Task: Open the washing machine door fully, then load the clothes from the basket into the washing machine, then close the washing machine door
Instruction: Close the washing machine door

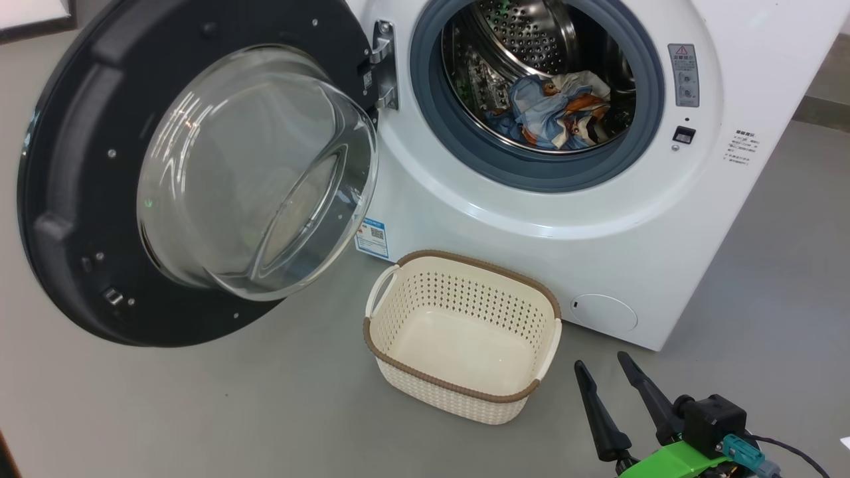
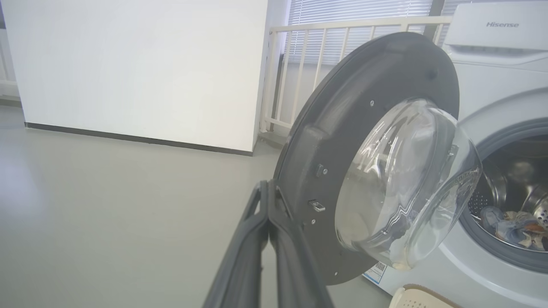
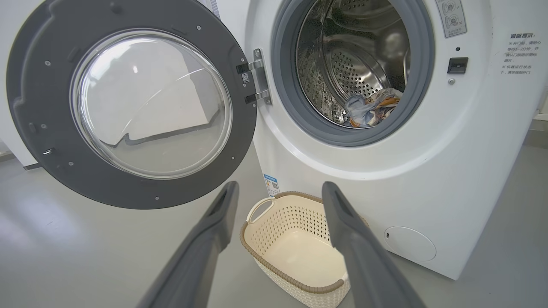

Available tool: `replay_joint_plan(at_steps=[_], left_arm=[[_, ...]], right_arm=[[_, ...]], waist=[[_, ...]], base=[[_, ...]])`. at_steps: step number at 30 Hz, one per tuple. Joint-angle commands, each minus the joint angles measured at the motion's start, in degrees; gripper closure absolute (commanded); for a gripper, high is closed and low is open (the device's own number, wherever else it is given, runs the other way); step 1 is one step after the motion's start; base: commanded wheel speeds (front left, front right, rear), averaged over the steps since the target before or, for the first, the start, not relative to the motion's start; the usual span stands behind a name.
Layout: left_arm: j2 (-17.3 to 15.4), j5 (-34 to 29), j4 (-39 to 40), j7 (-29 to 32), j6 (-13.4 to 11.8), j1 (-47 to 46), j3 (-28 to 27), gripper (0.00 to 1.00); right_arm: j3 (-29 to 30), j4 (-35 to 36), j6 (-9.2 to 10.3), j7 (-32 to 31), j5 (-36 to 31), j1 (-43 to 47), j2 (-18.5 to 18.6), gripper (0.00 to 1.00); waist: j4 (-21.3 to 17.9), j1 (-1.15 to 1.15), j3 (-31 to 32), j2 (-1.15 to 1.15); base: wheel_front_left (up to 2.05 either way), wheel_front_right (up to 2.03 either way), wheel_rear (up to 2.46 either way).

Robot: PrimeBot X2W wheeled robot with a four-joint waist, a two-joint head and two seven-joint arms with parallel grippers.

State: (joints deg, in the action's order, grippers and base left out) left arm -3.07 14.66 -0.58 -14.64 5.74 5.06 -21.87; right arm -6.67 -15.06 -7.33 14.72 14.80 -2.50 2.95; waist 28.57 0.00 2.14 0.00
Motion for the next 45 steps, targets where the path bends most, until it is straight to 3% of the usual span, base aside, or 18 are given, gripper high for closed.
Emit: replay_joint_plan(at_steps=[1, 10, 14, 21, 26, 34, 45], left_arm=[[-1.5, 1.4, 1.0, -0.4, 0.4, -3.4, -2.4, 1.00], [-7.5, 17.4, -6.9, -0.4, 1.7, -10.1, -5.9, 1.00], [-10.3, 28.9, -10.9, 1.2, 1.7, -13.2, -7.4, 1.00], [-19.0, 40.1, -16.8, 6.3, 1.7, -17.5, -8.0, 1.00], [-23.5, 47.7, -21.5, 11.1, 1.7, -22.3, -7.4, 1.00], [-26.5, 61.9, -31.9, 20.8, 1.3, -31.3, -11.7, 1.00], [-27.3, 67.7, -39.3, 24.1, 1.2, -36.7, -14.3, 1.00]], right_arm=[[-1.2, 1.6, -0.16, 0.3, 0.6, -0.9, -0.1, 0.00], [-1.6, 1.6, -0.16, 0.3, 0.3, -1.0, -0.1, 0.00], [-1.7, 1.5, -0.16, 0.3, 0.1, -1.2, -0.1, 0.00], [-2.0, 1.2, -0.16, 0.3, 0.0, -1.5, -0.1, 0.00], [-2.0, 0.9, -0.16, 0.3, -0.2, -1.7, -0.1, 0.00], [-2.5, 0.6, -0.16, 0.3, -0.6, -2.8, -0.1, 0.00], [-2.4, 0.5, -0.16, 0.3, -1.8, -4.5, 0.3, 0.00]], waist=[[0.0, 0.00, 0.0, 0.00], [-1.7, 0.00, -0.6, 0.00], [-2.5, 0.00, -0.9, 0.00], [-4.0, 0.00, -1.3, 0.00], [-4.8, 0.00, -1.5, 0.00], [-6.9, 0.00, -2.9, 0.00], [-10.6, 0.00, -6.6, 0.00]], base=[[0.00, 0.00, 0.00], [0.00, 0.00, 0.00], [0.00, 0.00, 0.00], [0.00, 0.00, 0.00], [0.00, 0.00, 0.00], [0.00, 0.00, 0.00], [0.00, 0.00, 0.00]])
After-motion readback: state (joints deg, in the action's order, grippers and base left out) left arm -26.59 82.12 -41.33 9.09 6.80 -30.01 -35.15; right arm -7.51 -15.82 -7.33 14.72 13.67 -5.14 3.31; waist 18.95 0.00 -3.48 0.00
